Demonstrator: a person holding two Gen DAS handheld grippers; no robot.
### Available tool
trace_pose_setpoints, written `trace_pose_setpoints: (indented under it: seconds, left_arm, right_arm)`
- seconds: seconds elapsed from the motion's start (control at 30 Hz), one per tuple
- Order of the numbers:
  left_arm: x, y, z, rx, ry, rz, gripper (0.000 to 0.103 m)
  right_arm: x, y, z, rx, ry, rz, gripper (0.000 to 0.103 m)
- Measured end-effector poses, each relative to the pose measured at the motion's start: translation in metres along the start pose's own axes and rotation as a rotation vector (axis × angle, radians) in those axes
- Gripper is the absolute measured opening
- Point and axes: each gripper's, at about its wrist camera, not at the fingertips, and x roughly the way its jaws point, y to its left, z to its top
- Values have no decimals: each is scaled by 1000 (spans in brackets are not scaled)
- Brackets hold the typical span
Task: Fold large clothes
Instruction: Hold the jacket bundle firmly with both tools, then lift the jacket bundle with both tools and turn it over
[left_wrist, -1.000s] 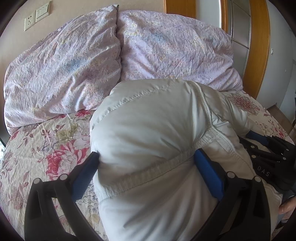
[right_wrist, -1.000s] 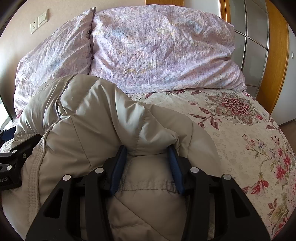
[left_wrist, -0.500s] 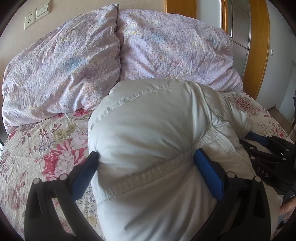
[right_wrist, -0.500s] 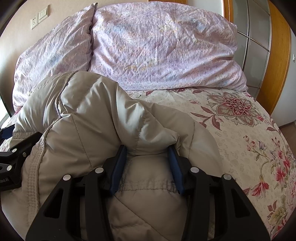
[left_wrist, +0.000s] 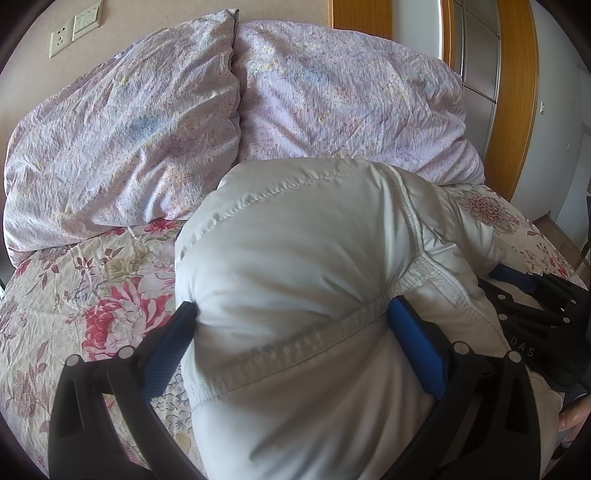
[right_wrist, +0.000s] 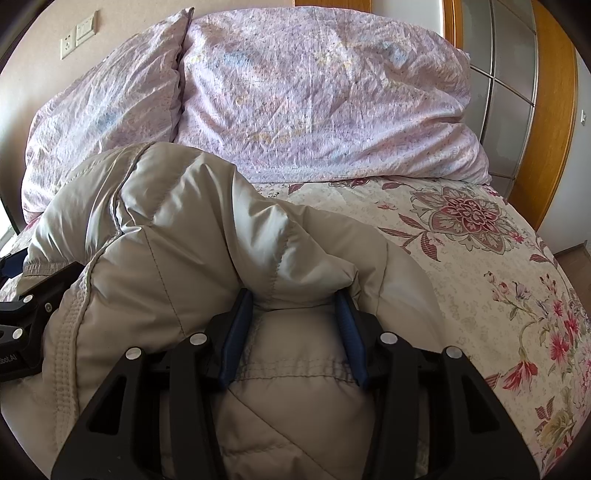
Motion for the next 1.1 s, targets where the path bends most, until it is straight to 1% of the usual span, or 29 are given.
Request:
trace_pose_setpoints:
  seconds: [0.73,0.83,0.9,0.93,0.97,1.0,1.07,1.1]
  left_arm:
    - [-1,0,-3,-28,-32,-5,101]
    - [-10,7,-1,-49,-7,-16,101]
    - [-21,22,-2,-117,33,-61,101]
    - [-26,27,-3,-135,43,-76,101]
    - [-32,34,-4,-149,54,-91,101]
    - [-38,40,-4,-153,61,-95,101]
    - [-48,50,-6,-158,68,-106,101]
    - [-52,56,-7,-163,76,-112,101]
  right_arm:
    - [0,1,0,5,-5,5,48]
    - [-5,-6,5,31,17,43,49]
    - [-13,-14,8,75,52,85,49]
    - [-20,-21,10,110,67,118,50]
    - [-28,-28,12,144,76,146,57]
    - [-36,-35,13,173,81,166,66]
    - [-48,-48,15,207,80,191,73]
    - [-54,-57,16,229,88,211,78]
